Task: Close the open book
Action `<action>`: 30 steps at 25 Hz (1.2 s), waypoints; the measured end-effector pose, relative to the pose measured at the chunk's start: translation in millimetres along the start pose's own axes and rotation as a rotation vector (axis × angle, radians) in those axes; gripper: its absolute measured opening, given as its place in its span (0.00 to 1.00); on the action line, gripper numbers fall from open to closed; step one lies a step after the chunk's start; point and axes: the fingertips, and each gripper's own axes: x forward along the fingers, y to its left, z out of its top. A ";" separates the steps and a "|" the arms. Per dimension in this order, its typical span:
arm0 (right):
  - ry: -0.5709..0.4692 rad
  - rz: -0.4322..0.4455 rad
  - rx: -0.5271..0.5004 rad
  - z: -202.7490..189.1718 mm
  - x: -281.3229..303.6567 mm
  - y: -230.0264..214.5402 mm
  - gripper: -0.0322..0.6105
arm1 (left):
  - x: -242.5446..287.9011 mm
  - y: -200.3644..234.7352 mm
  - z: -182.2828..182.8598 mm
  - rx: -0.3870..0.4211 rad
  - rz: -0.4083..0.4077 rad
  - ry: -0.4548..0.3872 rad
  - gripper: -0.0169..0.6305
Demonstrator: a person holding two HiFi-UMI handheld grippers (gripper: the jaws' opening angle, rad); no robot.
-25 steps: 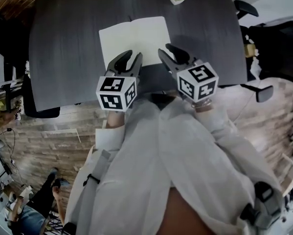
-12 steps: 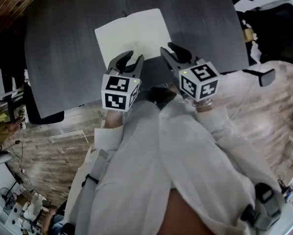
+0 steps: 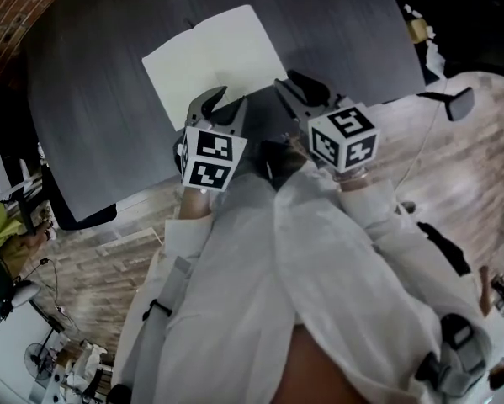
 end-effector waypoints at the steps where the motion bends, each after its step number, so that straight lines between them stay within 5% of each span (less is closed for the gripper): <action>1: 0.002 -0.005 0.004 -2.1 -0.7 -1.8 0.22 | 3.1 -2.1 -2.0 0.035 0.001 0.014 0.23; 6: 0.013 -0.031 0.041 -14.3 -1.9 -13.3 0.22 | 19.4 -5.7 -7.4 0.187 0.012 0.078 0.24; 18: 0.034 -0.082 0.096 -38.5 -4.5 -30.5 0.22 | 47.8 -9.3 -20.5 0.341 -0.004 0.176 0.34; 30: 0.034 -0.095 0.110 -41.8 -8.0 -38.8 0.22 | 58.7 -11.3 -22.7 0.414 0.024 0.214 0.37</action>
